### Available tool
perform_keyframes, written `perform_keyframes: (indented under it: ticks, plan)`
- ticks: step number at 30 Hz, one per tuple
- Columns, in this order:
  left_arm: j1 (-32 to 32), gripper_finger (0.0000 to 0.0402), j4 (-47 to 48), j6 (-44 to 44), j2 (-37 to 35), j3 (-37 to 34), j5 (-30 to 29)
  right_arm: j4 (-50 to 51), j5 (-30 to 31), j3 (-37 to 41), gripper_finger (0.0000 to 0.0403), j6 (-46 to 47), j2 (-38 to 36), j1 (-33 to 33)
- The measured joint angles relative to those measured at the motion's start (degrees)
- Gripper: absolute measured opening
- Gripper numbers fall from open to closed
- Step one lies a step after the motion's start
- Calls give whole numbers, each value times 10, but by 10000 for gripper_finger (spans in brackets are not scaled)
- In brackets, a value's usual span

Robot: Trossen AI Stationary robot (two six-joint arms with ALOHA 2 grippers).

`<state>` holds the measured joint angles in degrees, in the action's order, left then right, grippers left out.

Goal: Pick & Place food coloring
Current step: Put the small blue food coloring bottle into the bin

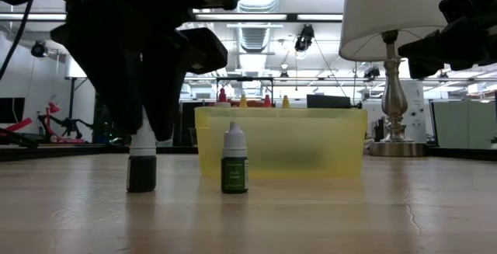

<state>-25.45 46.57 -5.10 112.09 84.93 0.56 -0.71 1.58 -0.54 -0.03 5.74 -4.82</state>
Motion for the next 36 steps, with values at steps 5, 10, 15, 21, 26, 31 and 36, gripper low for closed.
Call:
perform_keyframes:
  ticks: [5,10,15,21,26,31,36]
  plan:
    - [4,104,0,-1,0,0,-3,0,0,0,9,0,0,0]
    - [6,104,0,-1,0,0,-4,0,0,0,9,0,0,0]
    - [7,104,2,-1,0,-9,-4,0,0,0,9,0,0,0]
    - [7,104,0,1,0,-10,-4,0,0,0,9,0,0,0]
    - [7,104,0,1,4,-14,-4,0,0,0,9,0,0,0]
    - [8,104,0,1,4,-17,-4,0,0,0,9,0,0,0]
    - [9,104,0,-2,4,-17,-4,0,0,0,9,0,0,0]
